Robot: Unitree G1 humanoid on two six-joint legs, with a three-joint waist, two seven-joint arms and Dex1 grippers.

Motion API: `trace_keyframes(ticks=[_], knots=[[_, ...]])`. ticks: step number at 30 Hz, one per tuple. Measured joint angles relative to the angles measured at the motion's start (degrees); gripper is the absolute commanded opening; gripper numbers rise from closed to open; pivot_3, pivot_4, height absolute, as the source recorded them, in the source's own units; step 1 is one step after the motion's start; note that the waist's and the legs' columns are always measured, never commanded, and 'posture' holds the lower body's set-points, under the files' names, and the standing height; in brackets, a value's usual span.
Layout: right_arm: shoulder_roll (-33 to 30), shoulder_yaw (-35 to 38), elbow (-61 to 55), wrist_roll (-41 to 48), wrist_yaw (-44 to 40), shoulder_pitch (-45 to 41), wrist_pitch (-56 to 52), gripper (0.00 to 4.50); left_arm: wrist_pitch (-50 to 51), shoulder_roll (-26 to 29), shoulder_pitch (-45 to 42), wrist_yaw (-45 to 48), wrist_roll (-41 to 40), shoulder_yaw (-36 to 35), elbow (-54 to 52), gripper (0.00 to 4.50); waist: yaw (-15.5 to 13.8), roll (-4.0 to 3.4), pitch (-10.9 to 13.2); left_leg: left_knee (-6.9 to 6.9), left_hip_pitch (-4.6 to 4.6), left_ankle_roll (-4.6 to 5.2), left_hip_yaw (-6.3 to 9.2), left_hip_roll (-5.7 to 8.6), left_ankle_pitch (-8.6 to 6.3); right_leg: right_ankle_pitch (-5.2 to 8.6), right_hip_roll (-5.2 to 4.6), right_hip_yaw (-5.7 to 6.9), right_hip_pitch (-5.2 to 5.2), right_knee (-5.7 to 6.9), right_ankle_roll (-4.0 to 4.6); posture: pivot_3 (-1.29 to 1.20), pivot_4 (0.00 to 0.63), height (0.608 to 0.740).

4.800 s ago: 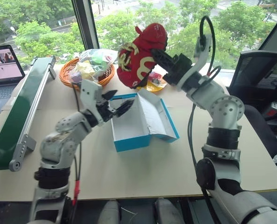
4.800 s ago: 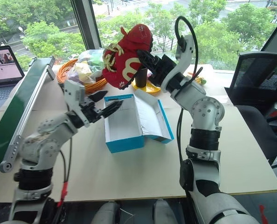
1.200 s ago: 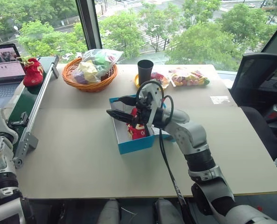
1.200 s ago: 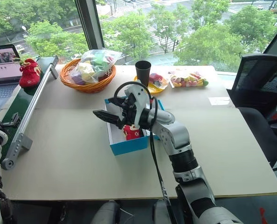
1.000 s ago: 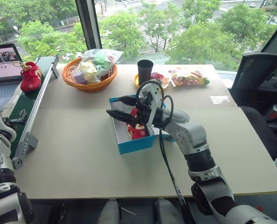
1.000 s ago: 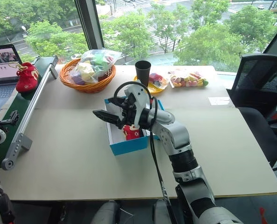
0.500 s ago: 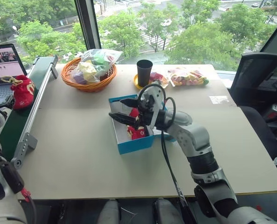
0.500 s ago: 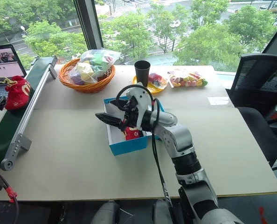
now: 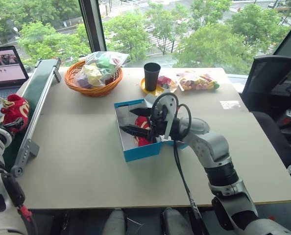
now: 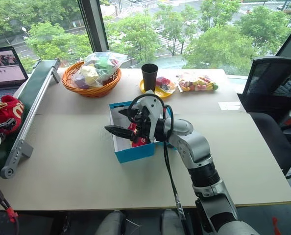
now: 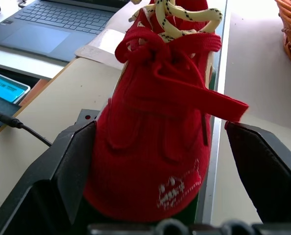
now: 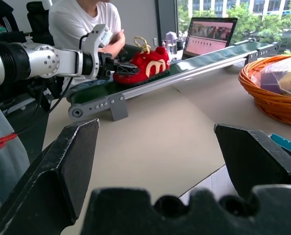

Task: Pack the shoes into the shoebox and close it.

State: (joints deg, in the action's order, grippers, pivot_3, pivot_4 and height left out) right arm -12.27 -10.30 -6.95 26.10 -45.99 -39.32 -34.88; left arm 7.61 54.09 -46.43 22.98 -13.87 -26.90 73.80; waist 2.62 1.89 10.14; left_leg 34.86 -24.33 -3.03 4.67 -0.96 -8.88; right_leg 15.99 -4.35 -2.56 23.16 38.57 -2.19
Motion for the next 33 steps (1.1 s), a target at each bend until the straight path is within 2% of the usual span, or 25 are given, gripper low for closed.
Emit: trace_keyframes(ticks=[1, 4, 11, 14, 15, 17, 24, 27, 29, 33], knots=[[-0.01, 0.0, 0.0, 0.01, 0.07, 0.0, -0.36, 4.46, 0.01, 0.01, 0.19, -0.05, 0.0, -0.05, 0.0, 4.5, -0.01, 0.0, 0.0, 0.0, 0.0, 0.0, 0.0, 0.0, 0.0, 0.0, 0.0, 0.0, 0.0, 0.0, 0.0, 0.0, 0.15, 0.74], [-0.02, 0.0, 0.0, 0.0, 0.81, 0.0, -1.07, 4.5, 0.34, 0.2, 0.85, -0.56, -0.15, -0.66, 0.22, 3.8, -0.12, 0.0, 0.0, 0.0, 0.0, 0.0, 0.0, 0.0, 0.0, 0.0, -0.01, 0.01, 0.0, 0.01, 0.0, 0.0, 0.15, 0.74], [-0.06, 0.05, -0.48, 0.01, 1.46, 0.0, -1.89, 4.5, 1.27, 0.29, 1.39, -1.1, -2.02, -2.71, 0.31, 1.4, -0.23, 0.01, 0.0, 0.02, 0.06, -0.02, 0.0, 0.0, 0.02, 0.0, -0.01, 0.02, -0.01, 0.12, 0.0, 0.0, 0.15, 0.74], [-0.05, 0.05, -0.66, 0.01, 1.58, 0.0, -1.89, 4.5, 1.27, 0.29, 1.68, -1.46, -2.02, -2.71, 0.31, 0.55, -0.21, 0.01, -0.01, 0.04, 0.07, -0.03, 0.0, -0.01, 0.03, 0.0, 0.0, 0.02, -0.01, 0.15, 0.0, 0.0, 0.15, 0.74], [-0.05, 0.05, -0.66, 0.01, 1.58, 0.0, -1.89, 4.5, 1.27, 0.29, 1.74, -1.55, -2.02, -2.72, 0.31, 0.38, -0.22, 0.01, -0.01, 0.04, 0.07, -0.03, 0.0, 0.0, 0.03, 0.0, 0.0, 0.02, -0.01, 0.17, 0.0, 0.0, 0.15, 0.74], [-0.05, 0.04, -0.66, 0.01, 1.57, 0.0, -1.9, 4.5, 1.3, 0.29, 1.75, -1.63, -2.03, -2.72, 0.3, 0.2, -0.28, 0.01, -0.01, 0.05, 0.08, -0.03, 0.0, 0.0, 0.03, 0.0, 0.0, 0.02, -0.01, 0.18, 0.0, 0.0, 0.15, 0.74], [0.92, 1.7, -0.65, 2.5, 1.69, -0.27, -2.93, 4.5, 3.16, -1.15, 0.97, 1.16, -2.47, -1.85, -4.44, 0.2, -0.5, 0.21, 0.01, 0.08, 0.01, -0.04, 0.03, 0.0, 0.04, 0.0, 0.0, 0.05, -0.01, 0.18, 0.0, 0.0, 0.15, 0.74], [0.96, 2.91, -0.38, 3.74, 2.36, -1.32, -3.23, 4.5, 7.91, -6.16, 1.95, 3.32, -5.32, -0.96, -17.67, 0.2, -0.81, 0.28, -0.01, 0.13, -0.04, -0.06, 0.05, 0.02, 0.05, 0.0, -0.03, 0.04, -0.04, 0.15, 0.01, 0.0, 0.15, 0.74], [1.19, 4.06, -0.12, 4.57, 3.06, -1.55, -4.19, 4.5, 12.71, -10.96, 4.88, 3.21, -7.87, 0.24, -30.94, 0.2, -0.72, 0.3, -0.02, 0.12, -0.04, -0.06, 0.04, 0.02, 0.05, 0.0, -0.05, 0.02, -0.04, 0.14, 0.01, 0.0, 0.15, 0.74], [2.17, 7.95, 2.49, 7.42, 8.09, -2.46, -10.33, 4.5, 21.88, -19.07, 8.92, -1.08, -10.79, 2.96, -47.94, 0.2, 0.15, 0.31, -0.03, 0.11, -0.01, -0.06, 0.03, 0.0, 0.05, -0.01, -0.02, -0.04, 0.02, 0.24, 0.02, 0.0, 0.15, 0.74]])
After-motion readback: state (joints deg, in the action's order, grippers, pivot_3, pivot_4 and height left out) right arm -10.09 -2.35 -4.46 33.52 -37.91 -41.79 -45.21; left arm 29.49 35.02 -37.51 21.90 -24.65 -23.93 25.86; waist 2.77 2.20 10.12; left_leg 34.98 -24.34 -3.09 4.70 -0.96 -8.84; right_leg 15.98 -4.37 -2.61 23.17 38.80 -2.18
